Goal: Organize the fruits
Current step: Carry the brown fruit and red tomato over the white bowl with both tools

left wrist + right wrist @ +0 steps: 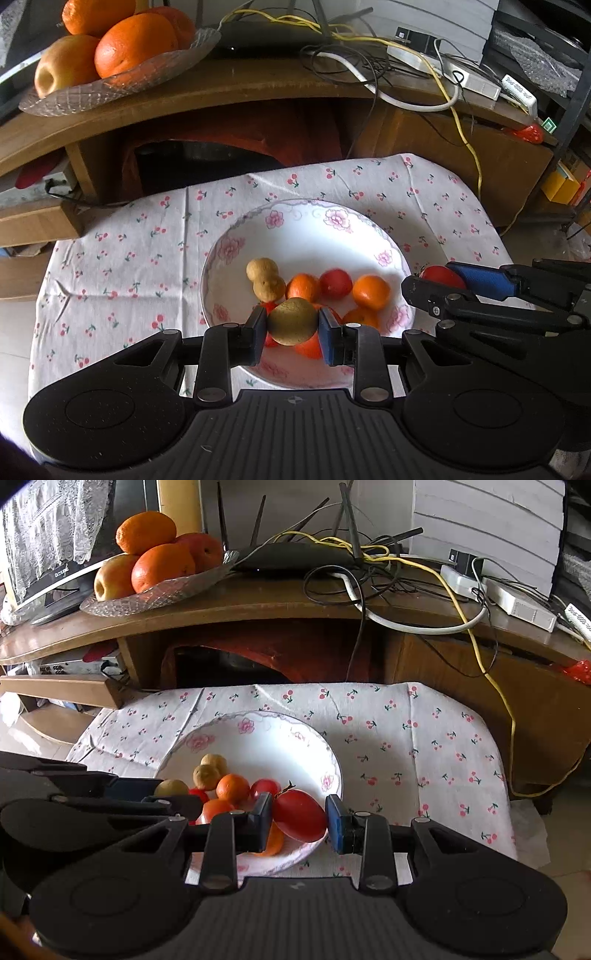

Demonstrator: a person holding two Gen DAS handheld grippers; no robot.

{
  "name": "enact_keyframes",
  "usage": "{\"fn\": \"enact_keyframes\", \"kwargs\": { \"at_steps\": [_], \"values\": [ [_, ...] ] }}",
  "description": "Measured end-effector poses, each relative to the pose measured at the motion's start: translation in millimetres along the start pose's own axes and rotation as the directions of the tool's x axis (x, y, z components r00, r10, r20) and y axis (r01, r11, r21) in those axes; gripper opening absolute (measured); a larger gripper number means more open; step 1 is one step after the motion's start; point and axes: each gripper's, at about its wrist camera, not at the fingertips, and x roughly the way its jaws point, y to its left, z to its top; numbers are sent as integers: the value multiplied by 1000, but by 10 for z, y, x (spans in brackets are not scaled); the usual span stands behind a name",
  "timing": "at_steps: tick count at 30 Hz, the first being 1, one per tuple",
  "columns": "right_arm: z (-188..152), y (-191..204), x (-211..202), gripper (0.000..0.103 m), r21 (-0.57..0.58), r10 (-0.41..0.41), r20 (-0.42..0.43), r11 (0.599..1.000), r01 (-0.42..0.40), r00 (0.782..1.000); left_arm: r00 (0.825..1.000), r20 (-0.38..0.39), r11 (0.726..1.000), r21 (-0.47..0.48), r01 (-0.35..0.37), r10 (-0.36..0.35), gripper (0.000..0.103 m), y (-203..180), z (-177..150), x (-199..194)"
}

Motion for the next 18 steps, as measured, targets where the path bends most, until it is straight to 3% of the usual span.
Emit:
{"fn": "enact_keyframes", "kwargs": {
  "at_steps": [18],
  "values": [
    [68,-80,327,32,8,-16,-20,1000,17,1000,1000,-21,1000,14,-22,22,36,15,60,274]
  ]
}}
